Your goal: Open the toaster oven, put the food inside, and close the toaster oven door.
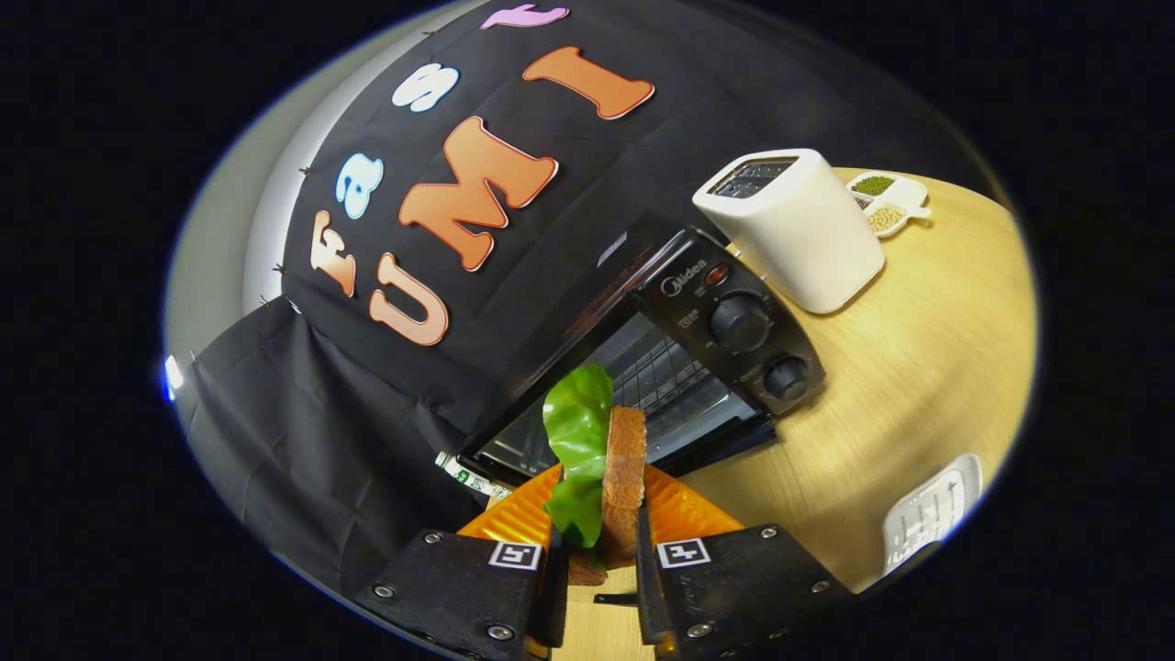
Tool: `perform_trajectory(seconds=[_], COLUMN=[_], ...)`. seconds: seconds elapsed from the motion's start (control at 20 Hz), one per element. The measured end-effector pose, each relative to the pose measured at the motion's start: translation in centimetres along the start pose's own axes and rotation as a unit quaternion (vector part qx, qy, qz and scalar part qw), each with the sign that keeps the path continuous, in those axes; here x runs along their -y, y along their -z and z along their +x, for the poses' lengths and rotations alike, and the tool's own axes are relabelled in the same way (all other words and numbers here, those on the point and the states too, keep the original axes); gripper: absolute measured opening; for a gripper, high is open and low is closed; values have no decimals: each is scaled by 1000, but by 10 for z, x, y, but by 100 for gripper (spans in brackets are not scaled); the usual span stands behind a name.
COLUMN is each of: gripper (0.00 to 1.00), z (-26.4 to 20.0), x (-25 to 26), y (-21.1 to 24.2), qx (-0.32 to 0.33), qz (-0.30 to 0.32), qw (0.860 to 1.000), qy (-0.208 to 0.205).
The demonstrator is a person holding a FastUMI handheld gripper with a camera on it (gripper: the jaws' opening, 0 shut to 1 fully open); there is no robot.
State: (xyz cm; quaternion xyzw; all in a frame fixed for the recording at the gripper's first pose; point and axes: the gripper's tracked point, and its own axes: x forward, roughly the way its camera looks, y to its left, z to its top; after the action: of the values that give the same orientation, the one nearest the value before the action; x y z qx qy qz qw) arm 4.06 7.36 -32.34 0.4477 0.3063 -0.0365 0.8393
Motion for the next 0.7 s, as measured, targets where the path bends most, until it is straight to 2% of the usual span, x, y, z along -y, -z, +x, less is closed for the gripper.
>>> perform_trajectory(seconds=[0.25,0.55,0.7], gripper=[31,31,31], z=[29,65,83], x=[-19,-16,-19], y=[-3,1,-1], qx=[42,78,88], qz=[43,48,69], qw=[998,996,994], qy=[-21,-12,-12])
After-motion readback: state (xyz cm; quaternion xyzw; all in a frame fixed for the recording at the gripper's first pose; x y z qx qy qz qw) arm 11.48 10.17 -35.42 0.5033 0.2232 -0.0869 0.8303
